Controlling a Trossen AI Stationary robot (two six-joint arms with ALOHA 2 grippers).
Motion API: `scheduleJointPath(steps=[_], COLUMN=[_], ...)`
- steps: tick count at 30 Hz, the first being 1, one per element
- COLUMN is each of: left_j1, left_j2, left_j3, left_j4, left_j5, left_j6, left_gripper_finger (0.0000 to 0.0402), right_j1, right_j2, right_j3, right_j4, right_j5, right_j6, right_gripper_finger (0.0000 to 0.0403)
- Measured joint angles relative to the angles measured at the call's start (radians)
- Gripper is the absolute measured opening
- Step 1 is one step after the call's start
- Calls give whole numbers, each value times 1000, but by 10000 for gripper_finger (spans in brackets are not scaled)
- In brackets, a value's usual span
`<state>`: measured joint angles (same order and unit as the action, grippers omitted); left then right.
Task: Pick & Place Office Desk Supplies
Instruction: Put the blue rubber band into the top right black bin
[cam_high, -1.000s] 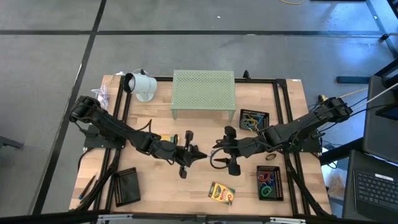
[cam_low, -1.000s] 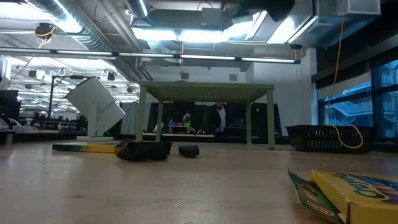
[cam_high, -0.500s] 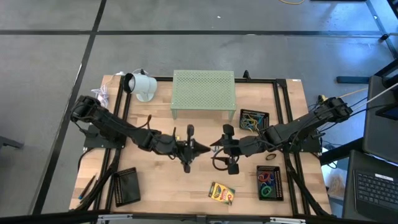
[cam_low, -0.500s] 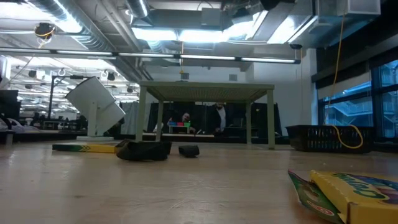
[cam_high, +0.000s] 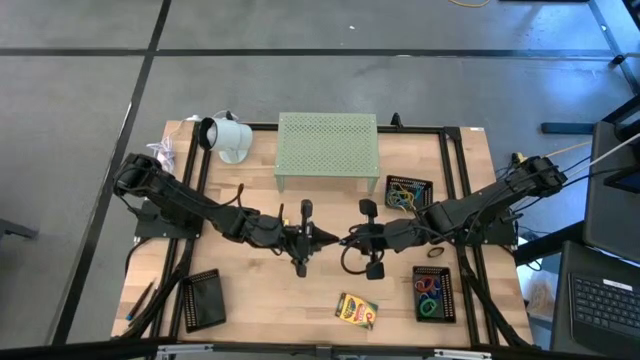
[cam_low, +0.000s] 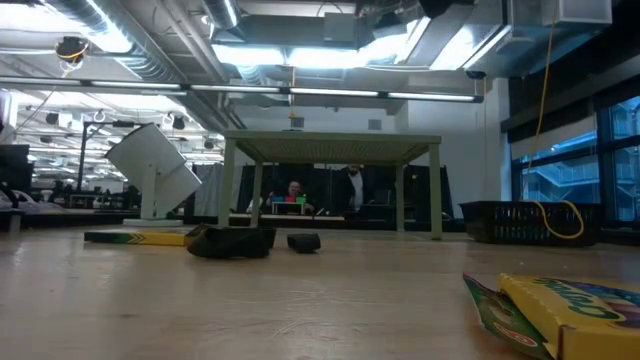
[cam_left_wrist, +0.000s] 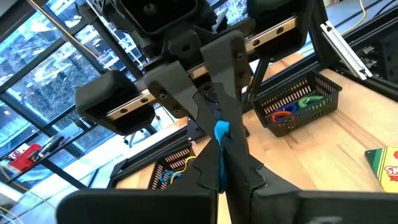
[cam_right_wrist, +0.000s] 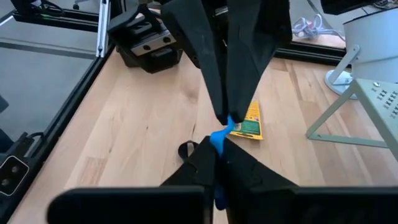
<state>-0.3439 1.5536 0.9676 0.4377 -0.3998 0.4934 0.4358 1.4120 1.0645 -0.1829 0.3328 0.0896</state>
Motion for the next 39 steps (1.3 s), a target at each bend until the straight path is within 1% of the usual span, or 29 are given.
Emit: scheduleJointPath(steps=[1, 4, 6, 9, 11, 15, 18, 20, 22, 27, 31, 33, 36, 39], left_j1=[0, -1, -6, -14, -19, -29, -32, -34, -34, -34, -34, -34, -34, -39], left_j2=[0, 0, 0, 0, 0, 0, 0, 0, 0, 0, 0, 0, 0, 0], left_j3=[0, 0, 0, 0, 0, 0, 0, 0, 0, 0, 0, 0, 0, 0], left_j4=[0, 0, 0, 0, 0, -1, -8, -25, -54, -144, -198, -213, -217, -220], left_j5=[0, -10, -30, -78, -133, -303, -420, -472, -494, -493, -492, -490, -489, -489], left_j6=[0, -16, -30, -34, -44, -97, -140, -172, -209, -318, -389, -419, -447, -462], left_gripper_finger=[5, 16, 32, 66, 94, 149, 177, 188, 194, 193, 189, 190, 191, 189], right_j1=[0, 0, 0, 0, 0, -21, -53, -81, -112, -185, -243, -271, -319, -372], right_j2=[0, 0, 0, 0, 0, -1, -20, -47, -78, -152, -152, -142, -140, -140], right_j3=[0, 0, 0, 0, 0, 1, 1, 1, 1, 2, -1, -23, -89, -176], right_j4=[0, 0, 0, 0, -3, -59, -182, -299, -428, -767, -1015, -1043, -1014, -978], right_j5=[0, 0, 0, 17, 62, 143, 169, 194, 208, 201, 214, 243, 249, 193], right_j6=[1, 36, 54, 61, 95, 219, 332, 420, 500, 677, 833, 876, 889, 891], right_gripper_finger=[10, 17, 14, 6, 7, 8, 7, 7, 7, 7, 7, 7, 7, 8])
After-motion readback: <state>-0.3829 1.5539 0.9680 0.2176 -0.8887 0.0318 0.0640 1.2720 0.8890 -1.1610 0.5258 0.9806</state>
